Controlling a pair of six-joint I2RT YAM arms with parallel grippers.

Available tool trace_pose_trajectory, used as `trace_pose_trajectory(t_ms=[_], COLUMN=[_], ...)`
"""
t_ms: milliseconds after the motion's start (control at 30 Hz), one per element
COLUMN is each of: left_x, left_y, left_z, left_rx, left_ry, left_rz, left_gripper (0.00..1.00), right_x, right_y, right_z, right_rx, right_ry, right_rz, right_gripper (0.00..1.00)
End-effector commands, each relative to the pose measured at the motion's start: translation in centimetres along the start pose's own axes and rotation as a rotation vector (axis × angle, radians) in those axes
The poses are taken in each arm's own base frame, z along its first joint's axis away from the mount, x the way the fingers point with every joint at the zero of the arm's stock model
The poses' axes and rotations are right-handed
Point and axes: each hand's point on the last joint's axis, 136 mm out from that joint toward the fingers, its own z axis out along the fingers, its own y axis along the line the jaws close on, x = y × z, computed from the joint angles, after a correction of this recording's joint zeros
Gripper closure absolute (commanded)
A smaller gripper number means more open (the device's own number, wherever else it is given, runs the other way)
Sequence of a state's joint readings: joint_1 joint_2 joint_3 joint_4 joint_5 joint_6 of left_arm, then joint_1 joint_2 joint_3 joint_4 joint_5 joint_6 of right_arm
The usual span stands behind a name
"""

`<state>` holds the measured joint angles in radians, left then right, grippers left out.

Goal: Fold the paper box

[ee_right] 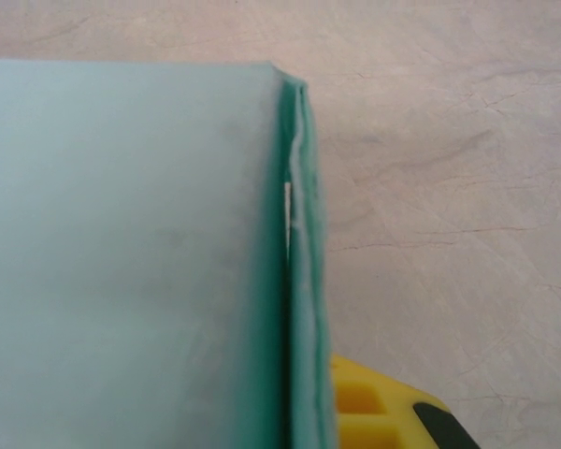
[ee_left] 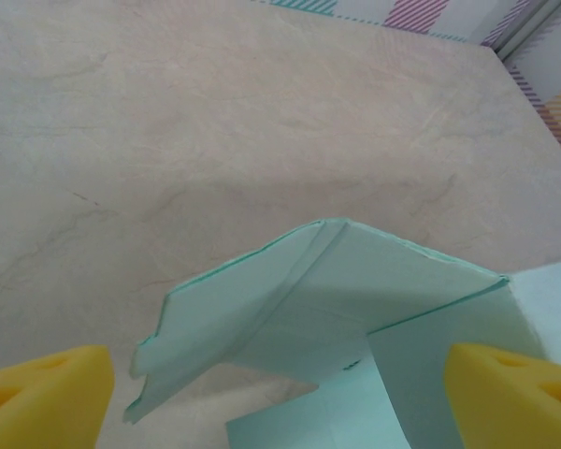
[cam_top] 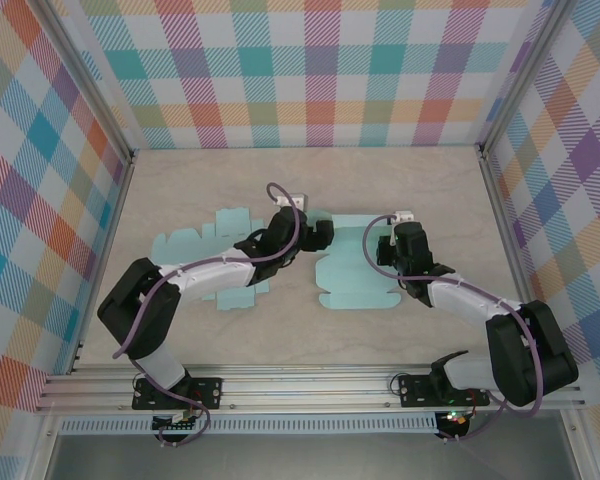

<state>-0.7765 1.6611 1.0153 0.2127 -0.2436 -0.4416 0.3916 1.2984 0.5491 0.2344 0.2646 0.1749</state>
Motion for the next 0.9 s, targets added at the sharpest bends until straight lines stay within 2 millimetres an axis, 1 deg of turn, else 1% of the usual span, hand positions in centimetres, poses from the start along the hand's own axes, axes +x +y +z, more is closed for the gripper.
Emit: trace_pose_trajectory(t_ms=[0,100,167,433,567,633,733,800,867], left_x=[-0.3,-0.4,-0.2,0.9,0.6,0.6,0.7,0.8,1.0], left_y=[-1.2,0.2,0.8,0.6,-0.4,-1.3,-3.2,-4.0,-4.2], left_z=[-0.7,-1.8,-2.2,-1.5,-1.1,-1.0,-0.8,-0.7,-0.5], left_rx=[0.061,0.022,0.004,0.013,0.051,0.098,0.186,0.23,0.241], left_ry=[-0.054,-0.086,-0.091,-0.047,-0.044,-0.045,-0.042,-0.038,-0.035], left_rz=[-0.086,-0.117,-0.122,-0.131,-0.132,-0.135,-0.146,-0.165,-0.181], left_gripper=[0.17,0.19,0.19,0.17,0.14,0.08,0.01,0.0,0.0], right_x=[-2.2,-2.2,-2.3,-2.4,-2.4,-2.4,-2.2,-2.2,-2.2], right_y=[1.7,1.5,1.2,1.3,1.4,1.5,1.7,1.7,1.6], right_z=[-0.7,-0.8,-0.9,-1.0,-0.9,-0.9,-0.8,-0.8,-0.8], right_rx=[-0.08,-0.068,-0.057,-0.063,-0.068,-0.075,-0.084,-0.084,-0.083], right_ry=[-0.081,-0.086,-0.093,-0.096,-0.094,-0.093,-0.087,-0.086,-0.087], right_rz=[0.002,0.008,0.013,0.013,0.011,0.009,0.005,0.005,0.005], right_gripper=[1.0,1.0,1.0,1.0,1.0,1.0,1.0,1.0,1.0])
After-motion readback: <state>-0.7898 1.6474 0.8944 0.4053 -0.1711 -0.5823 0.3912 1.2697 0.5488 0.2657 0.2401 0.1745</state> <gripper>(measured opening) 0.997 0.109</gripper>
